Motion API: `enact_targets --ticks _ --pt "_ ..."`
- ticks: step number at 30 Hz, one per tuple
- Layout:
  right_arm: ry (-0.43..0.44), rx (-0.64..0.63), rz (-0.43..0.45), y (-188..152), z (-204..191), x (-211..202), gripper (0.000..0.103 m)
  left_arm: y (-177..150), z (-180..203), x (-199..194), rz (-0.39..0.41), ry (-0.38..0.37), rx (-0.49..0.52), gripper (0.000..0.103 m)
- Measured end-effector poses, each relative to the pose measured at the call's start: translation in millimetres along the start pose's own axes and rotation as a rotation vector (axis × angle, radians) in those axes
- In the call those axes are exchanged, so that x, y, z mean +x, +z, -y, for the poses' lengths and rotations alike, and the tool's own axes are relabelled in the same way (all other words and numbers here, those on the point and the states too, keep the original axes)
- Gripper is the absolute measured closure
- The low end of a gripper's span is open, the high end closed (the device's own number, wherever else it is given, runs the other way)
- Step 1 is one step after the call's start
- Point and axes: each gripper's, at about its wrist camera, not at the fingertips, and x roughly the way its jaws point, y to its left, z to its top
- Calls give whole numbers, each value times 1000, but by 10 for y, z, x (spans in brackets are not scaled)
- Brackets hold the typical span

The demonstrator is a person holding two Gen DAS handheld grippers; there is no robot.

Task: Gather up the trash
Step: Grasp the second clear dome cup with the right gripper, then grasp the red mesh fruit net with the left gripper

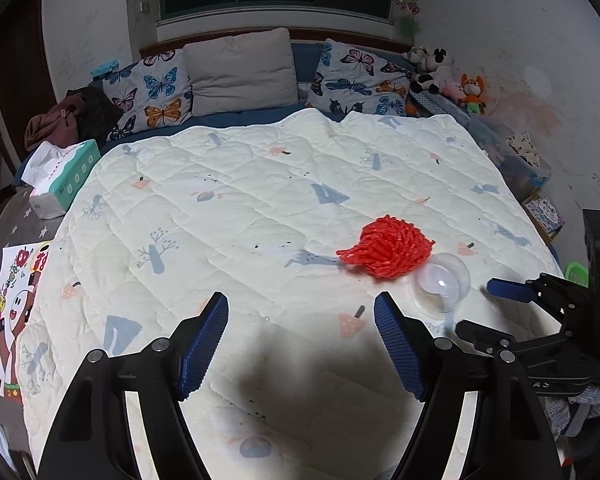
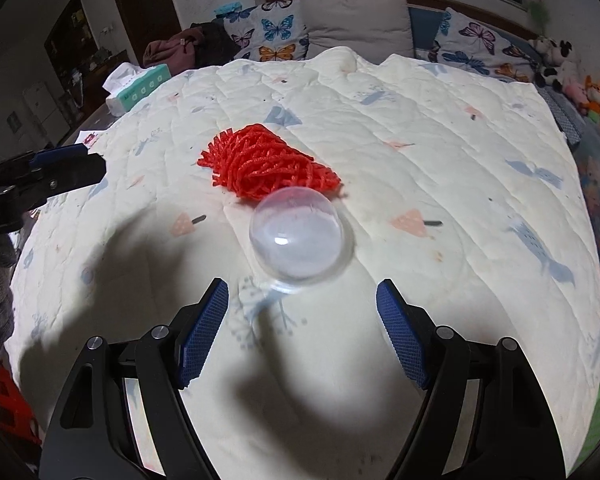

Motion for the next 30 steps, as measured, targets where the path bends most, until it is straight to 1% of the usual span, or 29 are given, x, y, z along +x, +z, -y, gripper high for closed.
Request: enact_targets --ticks 10,12,13,14,17,18,19,23,30 --pt "6 4 2 160 -15 158 30 8 -36 59 -7 -3 -6 30" --pt "-9 -7 3 182 -37 191 31 19 -35 79 -9 -2 -4 30" --pt "-6 -10 -1 189 -43 205 33 25 -30 87 -10 -2 -3 30" --pt "-3 -8 -7 193 -41 223 38 29 -28 94 -9 -3 0 30" --pt "-1 -4 -13 198 -37 260 39 48 -4 115 -9 -6 4 30" --pt "-6 -7 -13 199 -39 266 42 51 4 117 -9 -10 6 30" --pt "-6 -7 -12 195 -35 266 44 56 17 123 -8 -13 11 30" --pt "3 -7 1 167 -23 213 44 78 109 156 -12 -21 30 30" --pt "2 -2 21 74 47 3 44 96 283 272 -30 -54 68 25"
